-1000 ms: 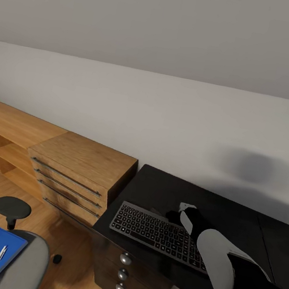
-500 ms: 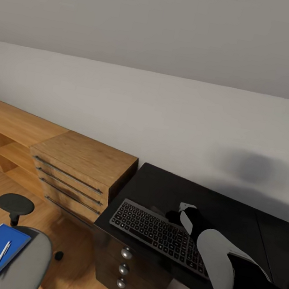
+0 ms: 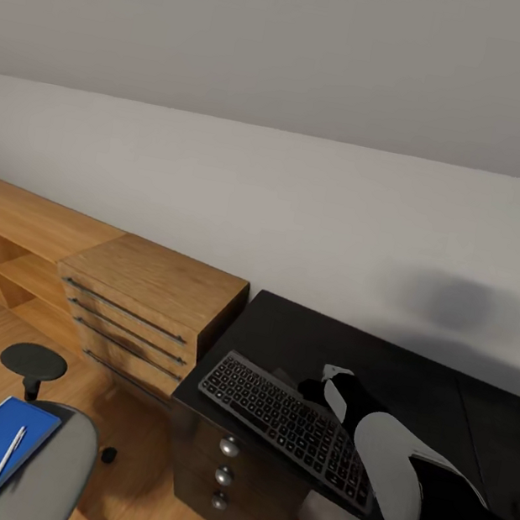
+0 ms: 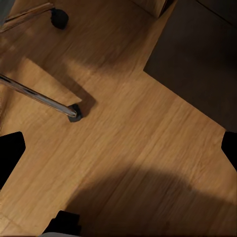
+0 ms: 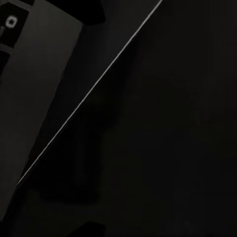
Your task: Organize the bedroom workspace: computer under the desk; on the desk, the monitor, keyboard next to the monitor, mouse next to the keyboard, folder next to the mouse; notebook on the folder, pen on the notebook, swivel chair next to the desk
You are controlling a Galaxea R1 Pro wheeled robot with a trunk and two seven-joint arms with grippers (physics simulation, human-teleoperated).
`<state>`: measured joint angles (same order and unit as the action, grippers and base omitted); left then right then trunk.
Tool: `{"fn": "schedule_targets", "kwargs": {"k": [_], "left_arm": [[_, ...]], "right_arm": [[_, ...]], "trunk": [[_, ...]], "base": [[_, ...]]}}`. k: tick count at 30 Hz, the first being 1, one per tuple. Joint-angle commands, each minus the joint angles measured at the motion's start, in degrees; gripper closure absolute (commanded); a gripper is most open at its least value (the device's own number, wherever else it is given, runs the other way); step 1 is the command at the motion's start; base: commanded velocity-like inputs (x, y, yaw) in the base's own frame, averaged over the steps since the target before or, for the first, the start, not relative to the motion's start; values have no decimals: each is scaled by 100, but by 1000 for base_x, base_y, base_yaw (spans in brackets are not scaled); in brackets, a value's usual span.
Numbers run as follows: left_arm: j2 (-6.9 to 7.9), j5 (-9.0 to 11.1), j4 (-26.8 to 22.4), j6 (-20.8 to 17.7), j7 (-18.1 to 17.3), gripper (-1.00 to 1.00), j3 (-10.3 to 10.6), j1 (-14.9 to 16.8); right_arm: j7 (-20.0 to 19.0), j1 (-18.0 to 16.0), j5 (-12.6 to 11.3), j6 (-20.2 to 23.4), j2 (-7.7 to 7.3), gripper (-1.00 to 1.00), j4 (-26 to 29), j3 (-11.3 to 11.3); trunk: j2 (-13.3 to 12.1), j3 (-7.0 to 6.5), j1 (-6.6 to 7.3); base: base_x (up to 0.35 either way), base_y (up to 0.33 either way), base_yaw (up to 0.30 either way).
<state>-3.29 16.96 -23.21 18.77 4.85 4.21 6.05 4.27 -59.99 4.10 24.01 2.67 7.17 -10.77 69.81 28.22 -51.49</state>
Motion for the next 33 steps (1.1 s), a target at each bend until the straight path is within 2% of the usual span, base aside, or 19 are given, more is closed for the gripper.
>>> {"fn": "schedule_targets", "kwargs": {"k": [1,19,28,33], "left_arm": [[4,18,1,21,51,-100,45,3],[4,18,1,21,51,-100,45,1],[4,18,1,21,51,-100,45,2],[4,18,1,21,51,-100,45,1]], "right_arm": [[12,1,37,34,5,-100,4,-31],[12,5,34,34,-5,-100,8,-31],[12,5,38,34,-67,-100,4,-31],[14,5,32,34,-149,-100,5,-31]], "trunk": [[3,7,1],[3,7,1],[3,7,1],[3,7,1]], "base": [[-96,0,0],[-12,0,0],[0,0,0],[0,0,0]]}}
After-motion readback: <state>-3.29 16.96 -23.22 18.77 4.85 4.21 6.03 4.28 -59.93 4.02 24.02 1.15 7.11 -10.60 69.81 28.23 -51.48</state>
